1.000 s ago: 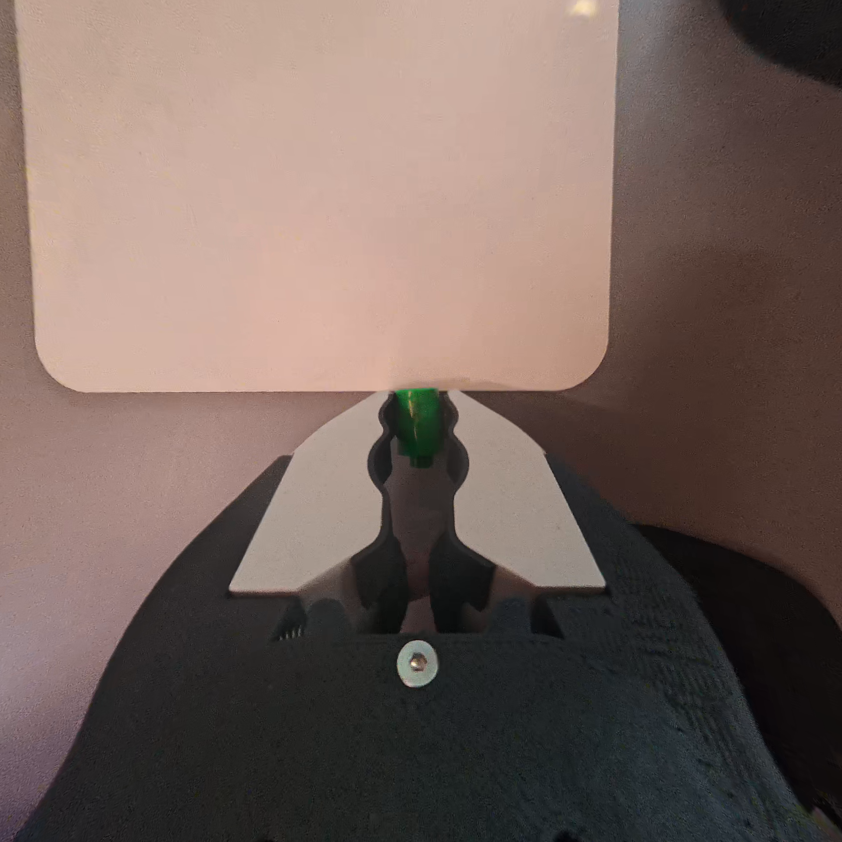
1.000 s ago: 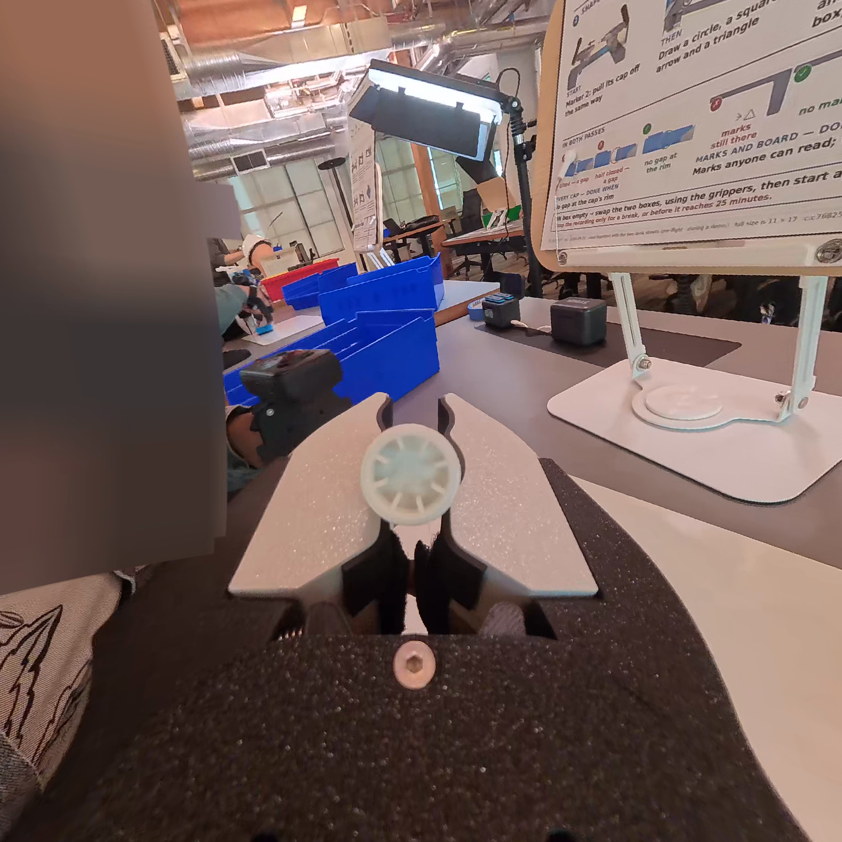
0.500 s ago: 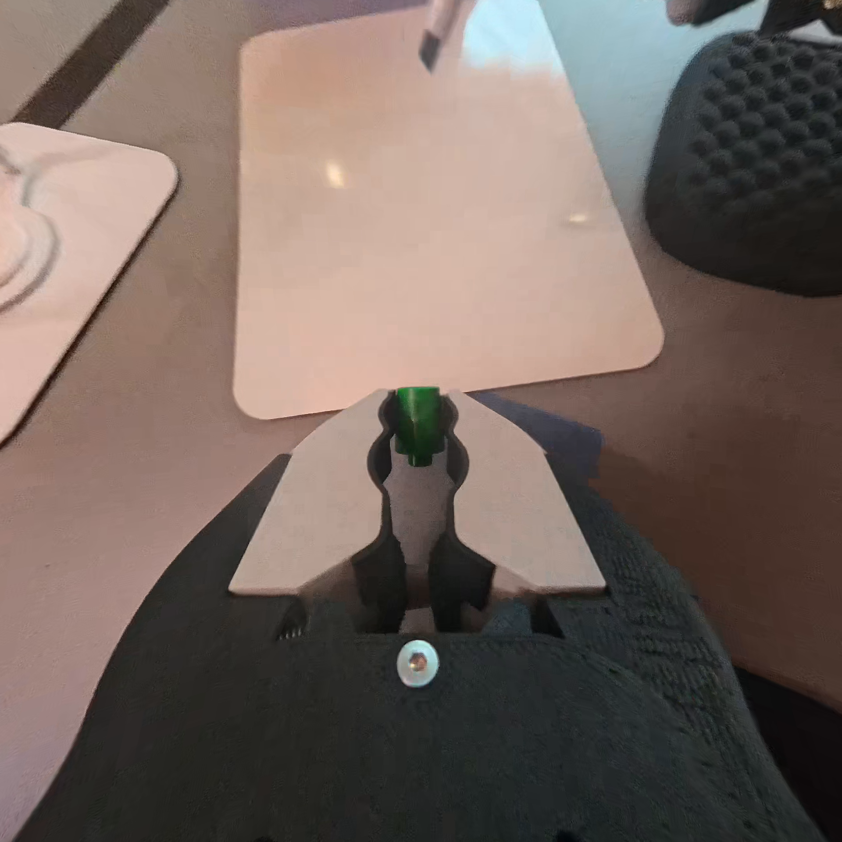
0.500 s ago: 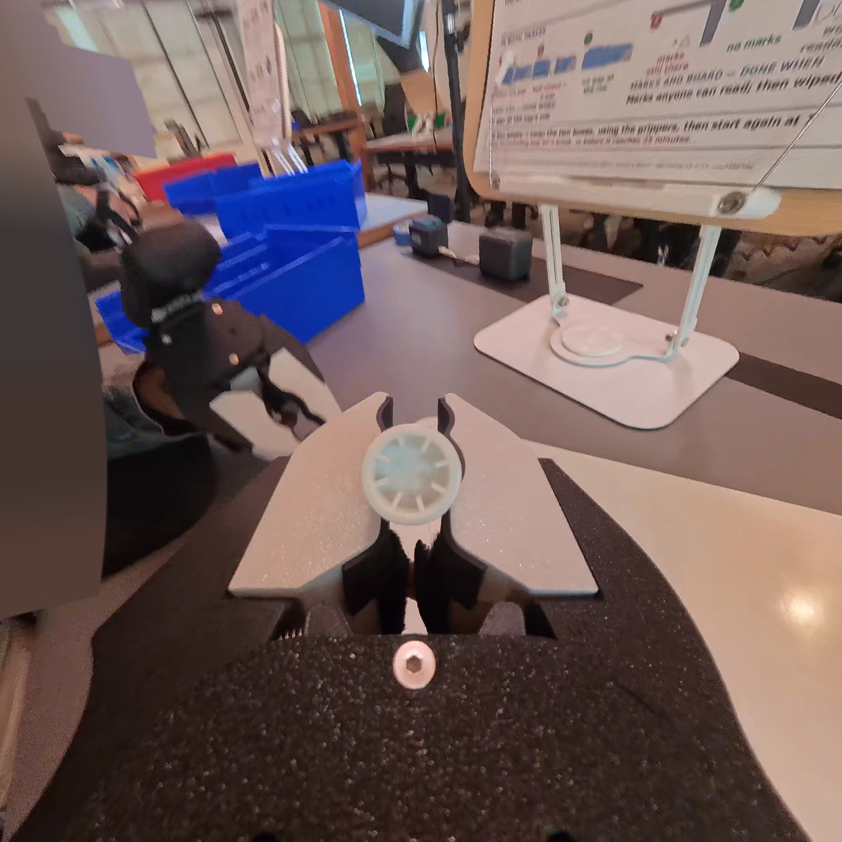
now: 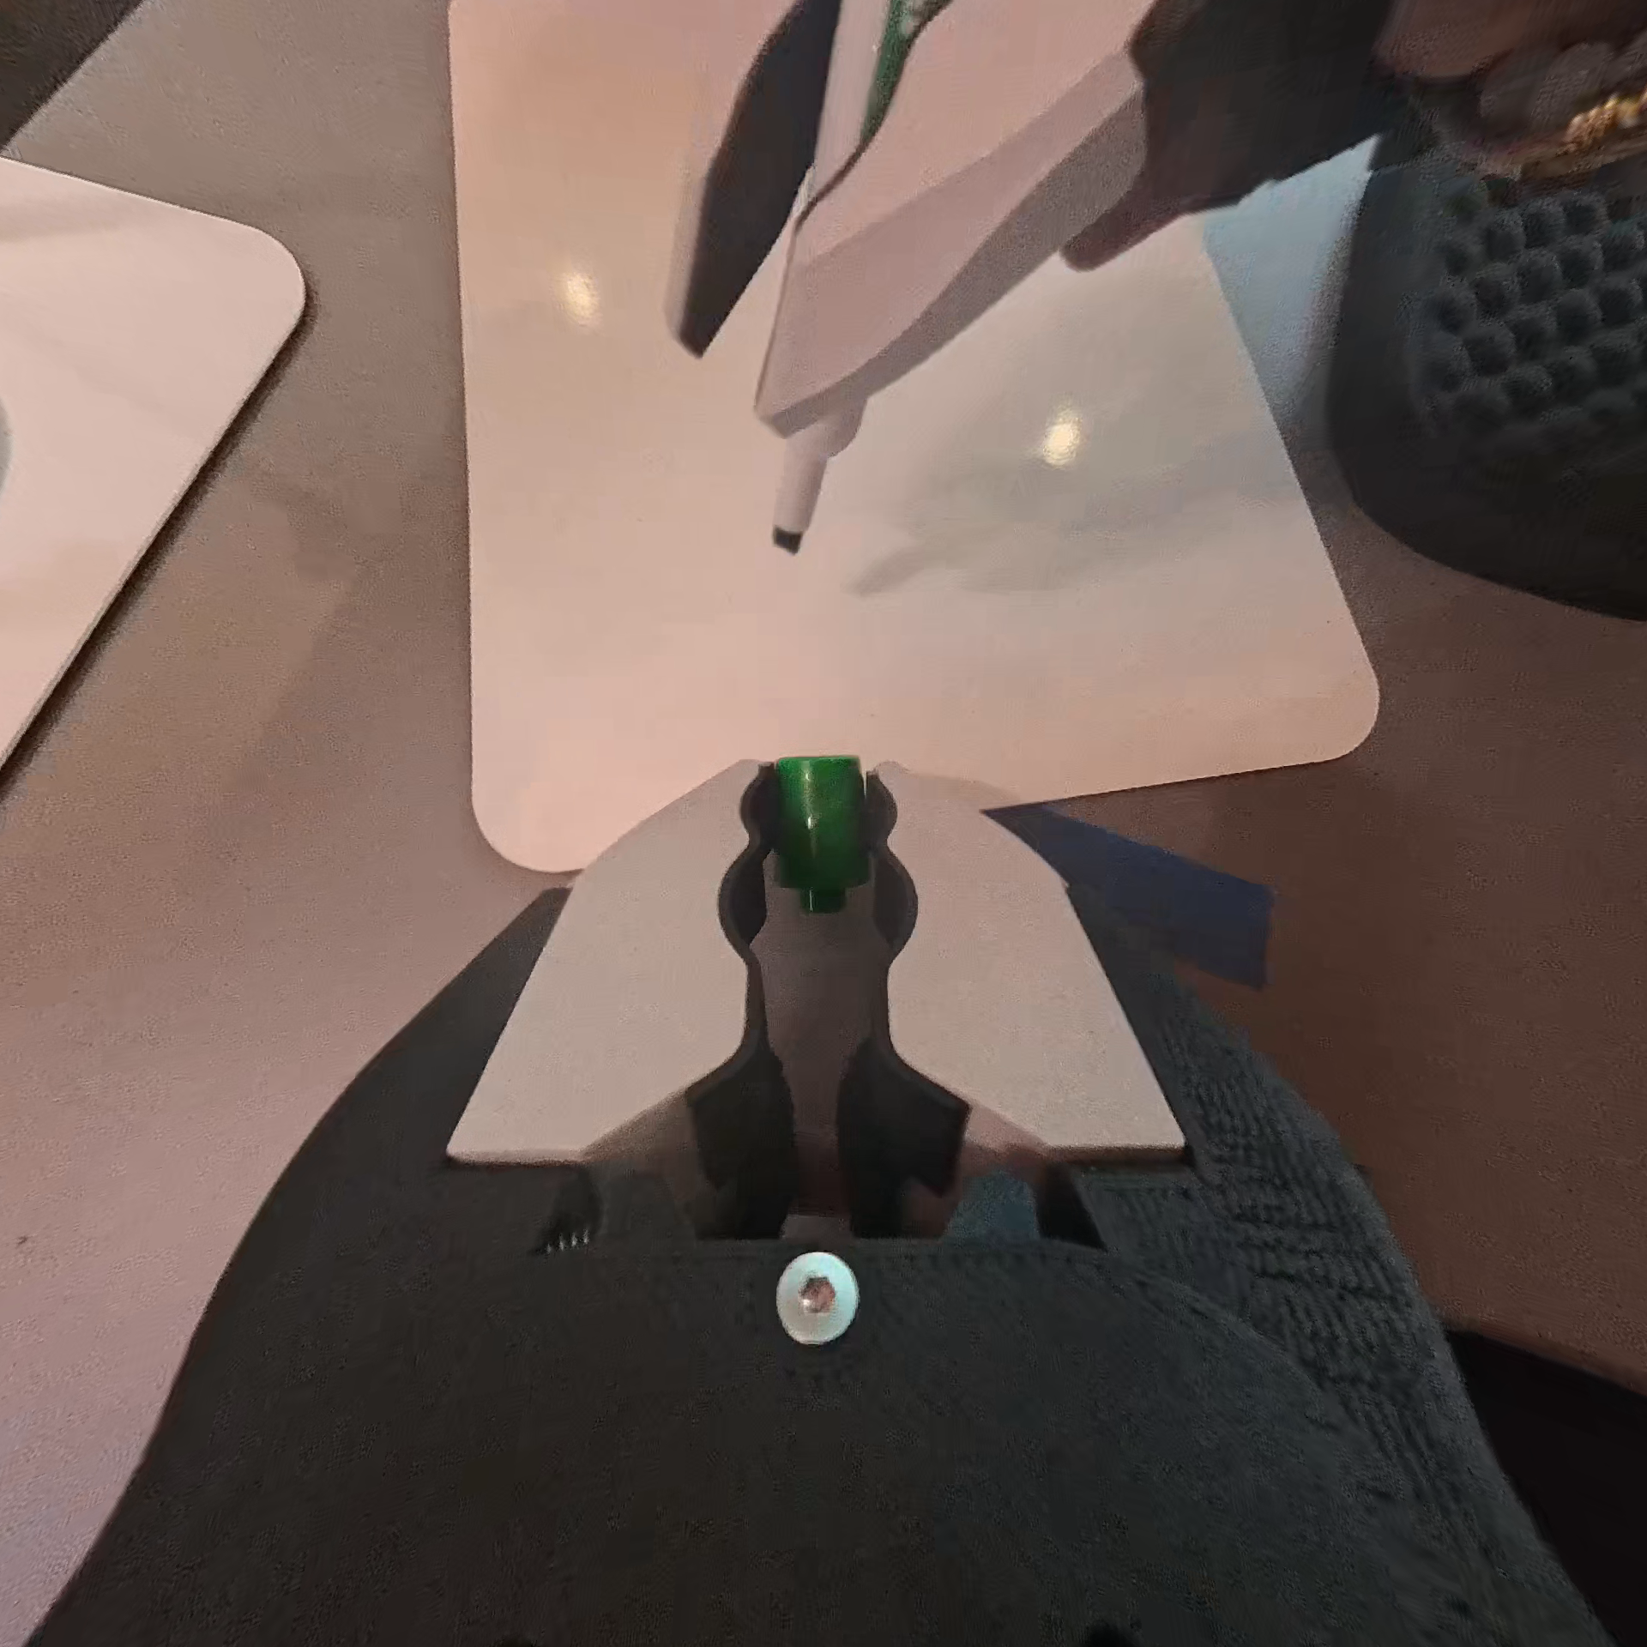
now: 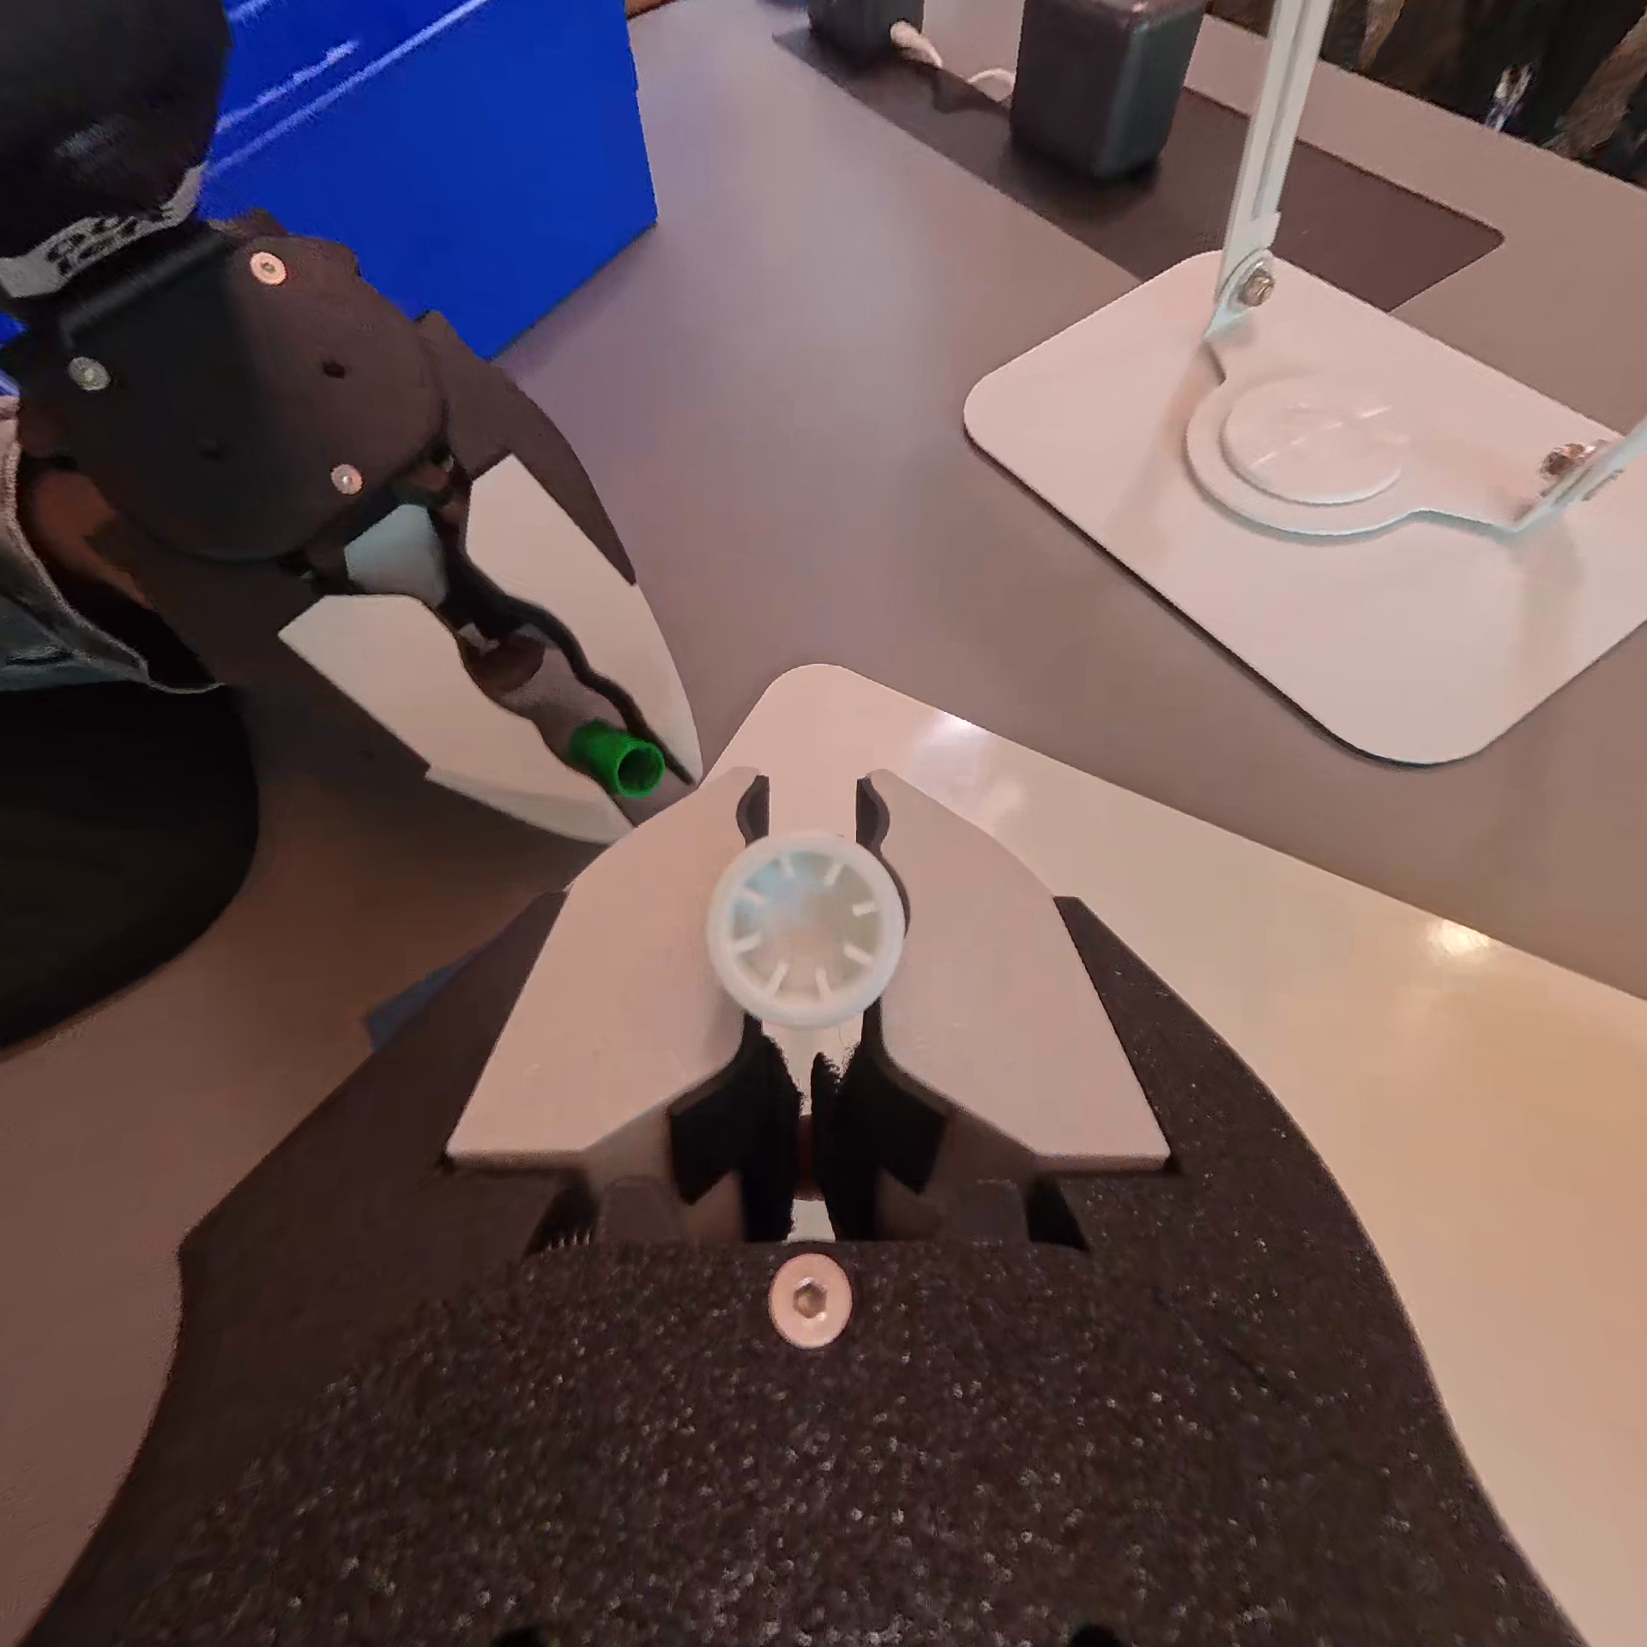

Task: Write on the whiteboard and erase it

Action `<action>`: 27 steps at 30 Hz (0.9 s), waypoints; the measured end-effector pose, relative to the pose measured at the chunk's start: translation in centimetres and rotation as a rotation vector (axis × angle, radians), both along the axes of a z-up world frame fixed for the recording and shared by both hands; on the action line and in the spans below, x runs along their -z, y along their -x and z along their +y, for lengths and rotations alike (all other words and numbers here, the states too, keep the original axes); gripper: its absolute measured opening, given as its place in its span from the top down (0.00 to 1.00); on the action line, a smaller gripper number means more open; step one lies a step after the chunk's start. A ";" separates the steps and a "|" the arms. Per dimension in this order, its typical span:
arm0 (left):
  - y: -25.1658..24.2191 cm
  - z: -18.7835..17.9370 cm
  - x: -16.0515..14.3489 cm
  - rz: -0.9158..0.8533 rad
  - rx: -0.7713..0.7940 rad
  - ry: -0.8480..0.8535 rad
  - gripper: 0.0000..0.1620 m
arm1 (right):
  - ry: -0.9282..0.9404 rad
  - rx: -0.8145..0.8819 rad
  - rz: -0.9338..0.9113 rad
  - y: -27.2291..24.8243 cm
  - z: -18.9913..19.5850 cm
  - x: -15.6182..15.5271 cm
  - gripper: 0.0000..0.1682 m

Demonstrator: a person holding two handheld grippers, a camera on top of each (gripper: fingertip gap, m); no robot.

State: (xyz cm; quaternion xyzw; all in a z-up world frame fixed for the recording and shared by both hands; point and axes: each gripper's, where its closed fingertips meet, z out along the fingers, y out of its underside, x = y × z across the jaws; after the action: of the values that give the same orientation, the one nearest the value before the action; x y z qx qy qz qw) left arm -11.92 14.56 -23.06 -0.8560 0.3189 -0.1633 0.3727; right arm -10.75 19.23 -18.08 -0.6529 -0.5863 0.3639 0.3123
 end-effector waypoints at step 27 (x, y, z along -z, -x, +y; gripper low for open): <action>0.7 0.5 2.0 0.016 -0.042 0.025 0.87 | -0.034 -0.061 -0.148 0.8 -3.5 2.8 0.89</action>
State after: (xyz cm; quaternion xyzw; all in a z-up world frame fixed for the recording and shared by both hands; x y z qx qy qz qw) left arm -12.57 15.10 -25.02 -0.8685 0.3017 -0.1528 0.3626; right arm -11.60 15.70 -20.89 -0.6543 -0.6336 0.3142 0.2680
